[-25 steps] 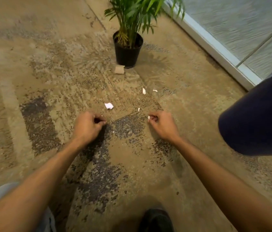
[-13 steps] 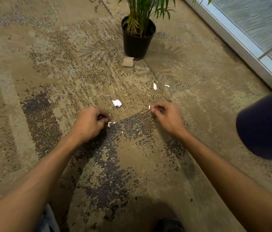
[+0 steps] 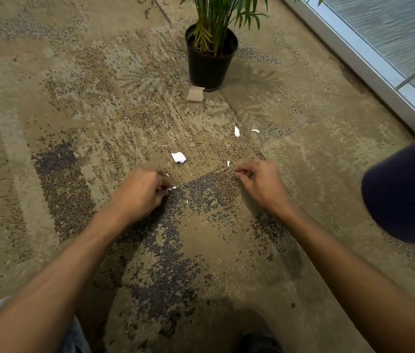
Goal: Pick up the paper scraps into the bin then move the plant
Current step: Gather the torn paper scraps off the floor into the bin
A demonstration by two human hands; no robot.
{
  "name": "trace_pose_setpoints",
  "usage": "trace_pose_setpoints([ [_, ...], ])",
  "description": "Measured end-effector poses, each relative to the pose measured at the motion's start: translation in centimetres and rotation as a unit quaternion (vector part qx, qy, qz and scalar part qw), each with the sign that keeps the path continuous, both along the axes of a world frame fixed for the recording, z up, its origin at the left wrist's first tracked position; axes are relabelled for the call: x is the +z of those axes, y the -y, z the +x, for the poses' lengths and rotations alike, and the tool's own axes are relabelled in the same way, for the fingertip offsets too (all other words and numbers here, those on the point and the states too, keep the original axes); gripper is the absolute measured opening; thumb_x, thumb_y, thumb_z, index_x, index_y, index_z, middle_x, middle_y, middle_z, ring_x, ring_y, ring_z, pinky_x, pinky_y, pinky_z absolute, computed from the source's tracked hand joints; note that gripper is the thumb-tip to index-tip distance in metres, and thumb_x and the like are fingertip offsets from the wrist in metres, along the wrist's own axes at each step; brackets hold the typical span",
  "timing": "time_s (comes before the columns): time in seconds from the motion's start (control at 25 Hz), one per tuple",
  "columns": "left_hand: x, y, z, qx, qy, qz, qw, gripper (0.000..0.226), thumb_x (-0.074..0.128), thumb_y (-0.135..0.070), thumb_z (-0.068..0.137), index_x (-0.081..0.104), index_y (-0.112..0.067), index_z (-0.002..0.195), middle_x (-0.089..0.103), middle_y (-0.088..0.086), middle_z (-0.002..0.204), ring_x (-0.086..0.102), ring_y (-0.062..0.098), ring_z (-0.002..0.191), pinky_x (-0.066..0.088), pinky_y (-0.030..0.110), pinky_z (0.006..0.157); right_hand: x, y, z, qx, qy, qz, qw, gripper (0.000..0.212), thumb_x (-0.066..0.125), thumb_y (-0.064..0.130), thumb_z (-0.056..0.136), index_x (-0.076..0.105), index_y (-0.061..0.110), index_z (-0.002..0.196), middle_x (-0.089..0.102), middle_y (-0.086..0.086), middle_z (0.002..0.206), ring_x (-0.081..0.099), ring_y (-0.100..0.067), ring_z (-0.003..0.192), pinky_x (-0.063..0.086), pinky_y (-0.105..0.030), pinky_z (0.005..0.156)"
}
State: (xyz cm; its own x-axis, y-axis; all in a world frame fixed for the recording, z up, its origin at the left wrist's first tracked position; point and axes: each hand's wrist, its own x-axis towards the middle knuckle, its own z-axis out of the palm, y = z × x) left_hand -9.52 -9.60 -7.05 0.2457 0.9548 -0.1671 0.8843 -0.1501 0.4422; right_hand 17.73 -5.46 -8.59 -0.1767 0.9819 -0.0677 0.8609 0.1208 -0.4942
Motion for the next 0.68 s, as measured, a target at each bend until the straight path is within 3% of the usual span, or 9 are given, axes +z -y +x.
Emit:
trace_pose_setpoints([
  [0.08, -0.2, 0.1, 0.4, -0.010, -0.020, 0.014, 1.000, 0.021, 0.059, -0.015, 0.093, 0.069, -0.014, 0.111, 0.065, -0.001, 0.113, 0.062, 0.013, 0.099, 0.048, 0.026, 0.094, 0.0, -0.3, -0.4, -0.018, -0.024, 0.007, 1.000, 0.013, 0.063, 0.016, 0.093, 0.073, 0.012, 0.101, 0.072, -0.003, 0.099, 0.059, -0.003, 0.076, 0.049, -0.015, 0.075],
  [0.24, -0.5, -0.2, 0.7, 0.032, 0.005, 0.043, 0.999, 0.020, 0.061, -0.013, 0.092, 0.069, -0.010, 0.109, 0.067, 0.004, 0.106, 0.062, 0.016, 0.090, 0.052, 0.031, 0.090, 0.2, -1.6, -1.6, -0.058, -0.108, -0.005, 0.993, 0.019, 0.063, 0.014, 0.093, 0.070, 0.013, 0.111, 0.071, -0.002, 0.111, 0.062, -0.003, 0.086, 0.052, -0.015, 0.076],
  [0.32, -0.5, -0.6, 0.7, 0.077, 0.030, 0.084, 0.993, 0.020, 0.064, -0.009, 0.089, 0.069, -0.005, 0.107, 0.068, 0.009, 0.104, 0.061, 0.019, 0.084, 0.049, 0.027, 0.081, 0.0, -1.9, -1.8, -0.024, -0.068, -0.021, 0.997, 0.022, 0.060, 0.013, 0.095, 0.069, 0.013, 0.115, 0.069, -0.002, 0.115, 0.061, -0.003, 0.086, 0.051, -0.011, 0.072],
  [0.4, -0.6, -0.8, 0.6, 0.111, 0.034, 0.103, 0.988, 0.020, 0.065, -0.007, 0.088, 0.070, -0.003, 0.107, 0.069, 0.011, 0.107, 0.063, 0.023, 0.086, 0.050, 0.029, 0.079, -0.2, -1.8, -1.9, 0.012, -0.016, -0.017, 1.000, 0.025, 0.057, 0.011, 0.096, 0.067, 0.013, 0.118, 0.066, -0.002, 0.119, 0.057, -0.003, 0.091, 0.052, -0.015, 0.082],
  [0.48, -0.8, -1.0, 0.5, 0.130, 0.031, 0.095, 0.986, 0.021, 0.065, -0.009, 0.088, 0.069, -0.004, 0.108, 0.069, 0.011, 0.110, 0.065, 0.024, 0.091, 0.050, 0.033, 0.086, -0.4, -1.8, -1.7, 0.025, 0.003, -0.006, 1.000, 0.026, 0.056, 0.010, 0.096, 0.066, 0.013, 0.120, 0.065, -0.002, 0.120, 0.054, -0.002, 0.094, 0.051, -0.023, 0.093],
  [0.68, -1.2, -1.1, 0.4, 0.089, 0.032, 0.086, 0.992, 0.023, 0.064, -0.008, 0.088, 0.068, -0.002, 0.110, 0.067, 0.012, 0.113, 0.064, 0.026, 0.099, 0.047, 0.033, 0.092, -0.3, -2.0, -1.3, 0.061, 0.055, 0.022, 0.996, 0.026, 0.056, 0.023, 0.097, 0.067, 0.016, 0.119, 0.065, 0.002, 0.112, 0.059, -0.006, 0.092, 0.052, -0.020, 0.082],
])
